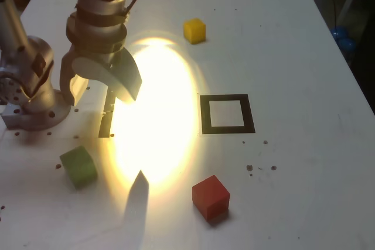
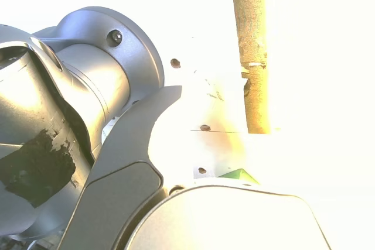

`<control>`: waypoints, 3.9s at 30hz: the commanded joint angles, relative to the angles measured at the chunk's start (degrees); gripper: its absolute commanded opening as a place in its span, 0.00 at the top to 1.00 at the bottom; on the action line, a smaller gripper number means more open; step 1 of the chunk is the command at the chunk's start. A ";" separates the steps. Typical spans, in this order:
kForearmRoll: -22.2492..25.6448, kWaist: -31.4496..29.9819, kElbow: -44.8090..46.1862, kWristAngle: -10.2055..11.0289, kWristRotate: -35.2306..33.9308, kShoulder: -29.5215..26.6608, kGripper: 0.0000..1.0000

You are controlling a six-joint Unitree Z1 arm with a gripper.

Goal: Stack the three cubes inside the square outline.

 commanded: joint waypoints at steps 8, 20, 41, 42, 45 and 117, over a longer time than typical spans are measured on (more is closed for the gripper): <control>-0.12 -0.12 0.21 -0.09 0.12 0.33 0.01; -0.27 -0.46 -0.46 -0.03 0.53 1.07 0.01; 6.18 -16.03 -23.31 4.27 6.45 10.83 0.01; 6.31 -16.96 -24.47 4.57 6.58 11.36 0.01; 6.73 -19.65 -27.75 5.56 6.72 12.86 0.01; 8.97 -33.92 -50.88 10.14 10.61 37.50 0.67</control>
